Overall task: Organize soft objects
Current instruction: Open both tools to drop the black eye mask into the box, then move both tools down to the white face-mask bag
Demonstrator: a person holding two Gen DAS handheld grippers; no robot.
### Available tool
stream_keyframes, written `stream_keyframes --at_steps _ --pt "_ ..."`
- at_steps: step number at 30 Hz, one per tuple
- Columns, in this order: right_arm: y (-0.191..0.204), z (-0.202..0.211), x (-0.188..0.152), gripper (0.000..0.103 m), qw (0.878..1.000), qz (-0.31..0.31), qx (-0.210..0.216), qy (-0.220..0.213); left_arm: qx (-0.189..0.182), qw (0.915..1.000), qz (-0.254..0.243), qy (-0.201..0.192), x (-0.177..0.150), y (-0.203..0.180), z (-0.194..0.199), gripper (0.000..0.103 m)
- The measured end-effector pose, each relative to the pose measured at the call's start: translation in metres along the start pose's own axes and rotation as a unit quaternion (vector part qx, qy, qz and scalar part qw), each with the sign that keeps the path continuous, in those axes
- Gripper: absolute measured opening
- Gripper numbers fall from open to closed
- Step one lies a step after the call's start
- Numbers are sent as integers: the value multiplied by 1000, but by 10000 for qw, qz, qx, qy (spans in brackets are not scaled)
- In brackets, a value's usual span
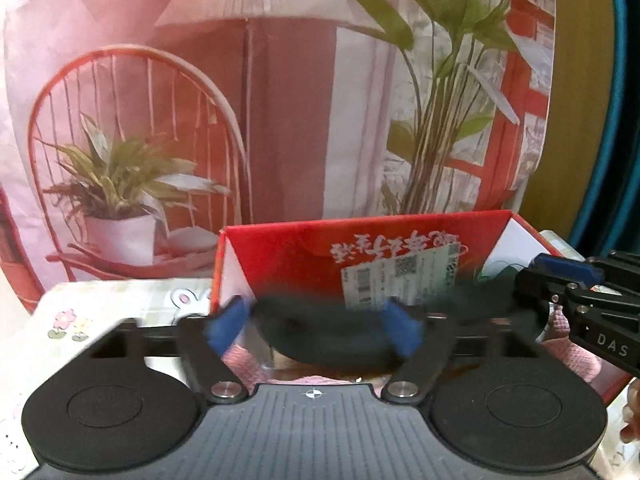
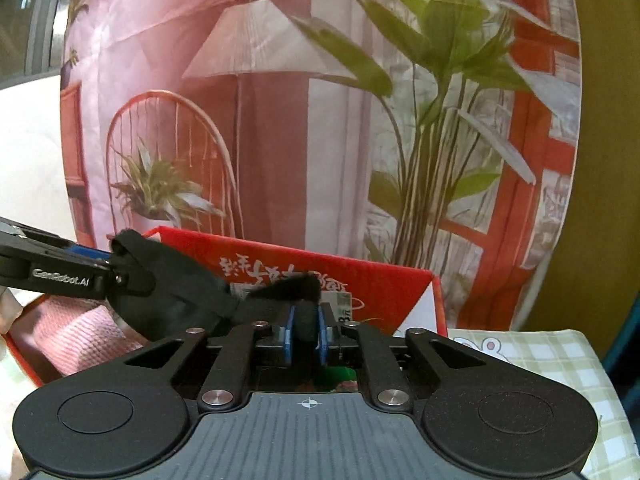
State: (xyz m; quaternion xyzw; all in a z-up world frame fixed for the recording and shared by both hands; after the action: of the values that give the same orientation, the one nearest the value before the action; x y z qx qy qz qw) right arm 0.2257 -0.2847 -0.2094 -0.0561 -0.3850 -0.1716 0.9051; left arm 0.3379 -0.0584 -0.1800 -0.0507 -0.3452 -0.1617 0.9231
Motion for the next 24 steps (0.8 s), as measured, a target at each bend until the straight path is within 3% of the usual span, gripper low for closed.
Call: stream_keyframes --at_steps 1,3,10,12,24 --pt "0 0 -1 23 10000 -2 -46 -17 31 10000 3 -45 -1 1 2 89" --pt "-1 2 -3 44 9998 -5 -177 -52 36 10000 10 -34 0 2 4 95" --pt "-1 22 -13 80 9992 42 -280 -269 156 9998 -45 -133 -11 -1 27 103" --pt "0 30 -18 99 9990 46 -261 -358 189 9997 -69 -140 -15 -3 35 103" --pt "8 87 -63 103 9972 -414 45 -613 227 9996 -58 -157 -78 -14 93 103"
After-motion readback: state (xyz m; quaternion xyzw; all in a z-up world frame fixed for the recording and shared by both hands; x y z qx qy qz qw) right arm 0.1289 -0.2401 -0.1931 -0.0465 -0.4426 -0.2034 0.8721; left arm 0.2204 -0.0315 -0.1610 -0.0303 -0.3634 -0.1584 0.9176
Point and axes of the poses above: each gripper's, at about its wrist camera, not at the fingertips, and z roughly against the way its jaws point, y to its left, x to its top, the point moved 2 cm from there along -z, roughly the way its jaws point, and after that the axes turned 14 degrees about y, right-handed, at the moved point
